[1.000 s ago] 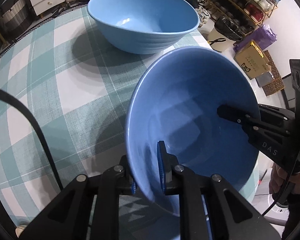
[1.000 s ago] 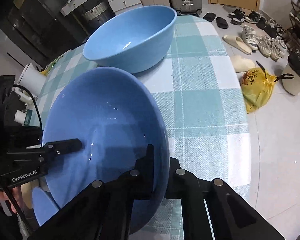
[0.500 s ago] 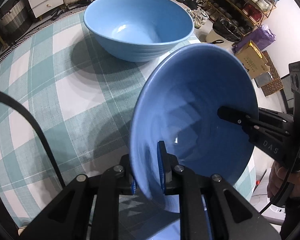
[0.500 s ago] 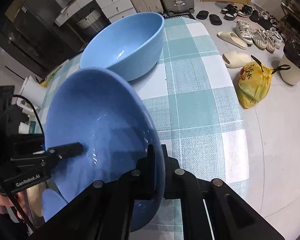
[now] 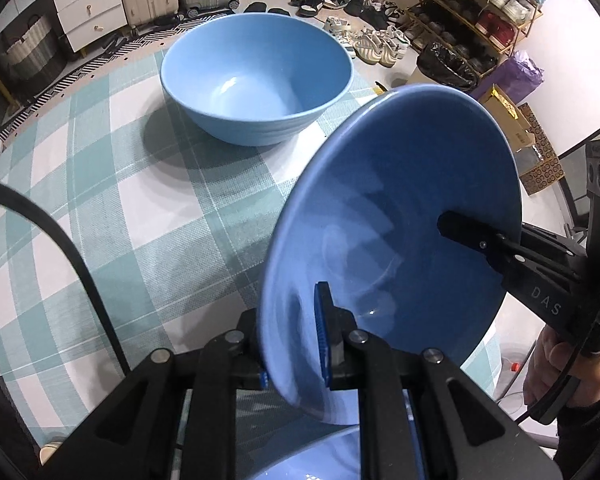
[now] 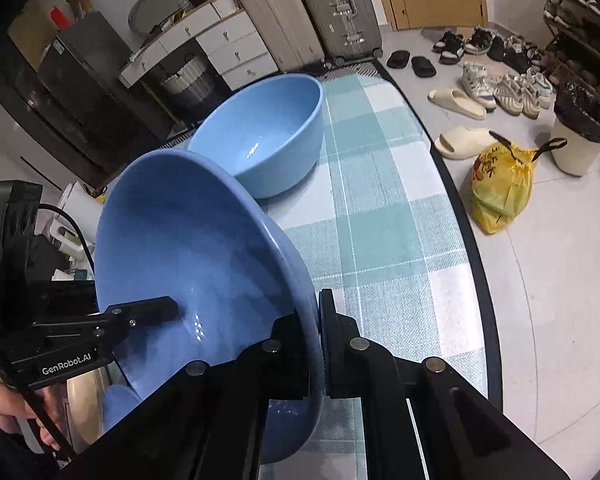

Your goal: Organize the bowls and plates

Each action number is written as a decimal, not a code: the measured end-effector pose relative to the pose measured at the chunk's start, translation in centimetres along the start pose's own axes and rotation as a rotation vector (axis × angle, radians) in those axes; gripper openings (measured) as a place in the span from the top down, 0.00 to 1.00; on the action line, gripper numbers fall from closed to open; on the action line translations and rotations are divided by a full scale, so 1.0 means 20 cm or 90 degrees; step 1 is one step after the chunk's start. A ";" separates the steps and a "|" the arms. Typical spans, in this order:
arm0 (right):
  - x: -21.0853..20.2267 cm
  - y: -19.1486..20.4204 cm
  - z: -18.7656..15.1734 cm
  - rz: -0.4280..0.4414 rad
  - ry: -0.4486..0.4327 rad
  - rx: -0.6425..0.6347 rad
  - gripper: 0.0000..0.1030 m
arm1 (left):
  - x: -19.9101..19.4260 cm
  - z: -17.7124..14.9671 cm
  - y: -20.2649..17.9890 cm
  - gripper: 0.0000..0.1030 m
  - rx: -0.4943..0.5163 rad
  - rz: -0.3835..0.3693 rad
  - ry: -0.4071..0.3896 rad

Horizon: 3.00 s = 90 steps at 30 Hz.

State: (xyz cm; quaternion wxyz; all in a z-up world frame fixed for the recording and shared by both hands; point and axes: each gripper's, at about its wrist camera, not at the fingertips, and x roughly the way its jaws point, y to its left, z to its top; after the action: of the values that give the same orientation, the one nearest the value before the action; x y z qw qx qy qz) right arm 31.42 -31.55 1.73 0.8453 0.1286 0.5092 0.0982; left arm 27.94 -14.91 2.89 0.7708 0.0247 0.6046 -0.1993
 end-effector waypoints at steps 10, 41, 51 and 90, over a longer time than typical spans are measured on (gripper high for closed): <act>-0.04 0.06 -0.01 0.013 -0.020 0.002 0.95 | -0.06 -0.03 0.03 0.86 -0.010 0.011 -0.012; -0.33 0.45 -0.50 0.048 0.017 -0.043 0.95 | -0.41 -0.66 0.06 0.78 -0.012 0.034 -0.071; -0.22 0.46 -0.64 0.043 0.038 -0.056 0.95 | -0.32 -0.85 0.05 0.78 -0.001 0.071 -0.090; -0.29 0.43 -0.66 -0.011 -0.035 -0.092 0.94 | -0.38 -0.86 0.09 0.54 -0.036 0.073 -0.147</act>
State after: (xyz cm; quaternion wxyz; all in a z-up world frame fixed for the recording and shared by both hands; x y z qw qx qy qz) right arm 16.85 -23.65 3.33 0.8667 0.0652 0.4788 0.1241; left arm 11.30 -6.30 5.12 0.8456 0.0141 0.5150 -0.1395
